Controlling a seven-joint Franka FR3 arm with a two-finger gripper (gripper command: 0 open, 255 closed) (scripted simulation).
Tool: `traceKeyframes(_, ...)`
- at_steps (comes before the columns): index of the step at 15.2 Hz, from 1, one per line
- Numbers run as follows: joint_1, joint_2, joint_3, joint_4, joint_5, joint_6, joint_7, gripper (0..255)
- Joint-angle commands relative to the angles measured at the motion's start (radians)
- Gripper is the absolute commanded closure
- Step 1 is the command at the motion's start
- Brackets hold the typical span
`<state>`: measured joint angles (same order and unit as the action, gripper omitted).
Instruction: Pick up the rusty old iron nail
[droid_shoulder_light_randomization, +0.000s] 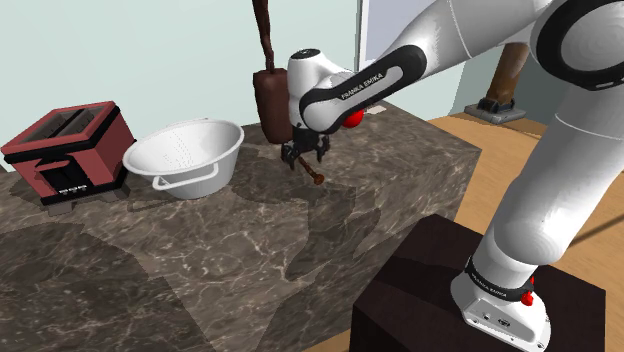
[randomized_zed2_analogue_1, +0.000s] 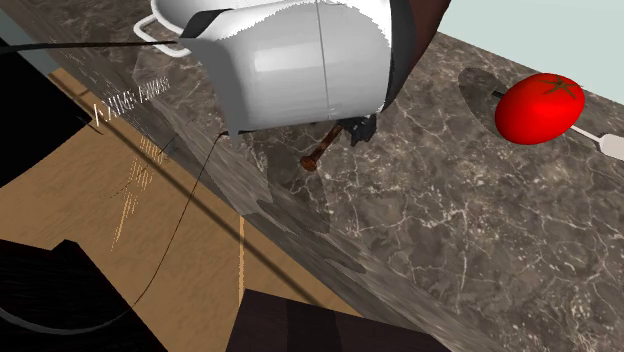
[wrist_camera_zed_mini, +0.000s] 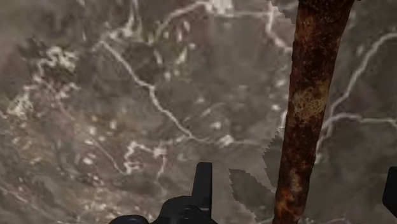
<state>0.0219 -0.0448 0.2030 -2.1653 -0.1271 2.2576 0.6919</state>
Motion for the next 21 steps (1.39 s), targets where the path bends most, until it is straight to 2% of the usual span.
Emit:
traceKeyframes(1, 0.0, 0.006, 0.0, -0.006, -0.003, 0.012, 0.003, 0)
traceKeyframes(2, 0.0, 0.009, 0.001, -0.003, -0.004, 0.012, 0.004, 255)
traceKeyframes(11, 0.0, 0.006, 0.0, -0.006, -0.003, 0.012, 0.003, 255)
traceKeyframes(21, 0.001, -0.041, -0.001, 0.08, 0.02, -0.119, -0.023, 255)
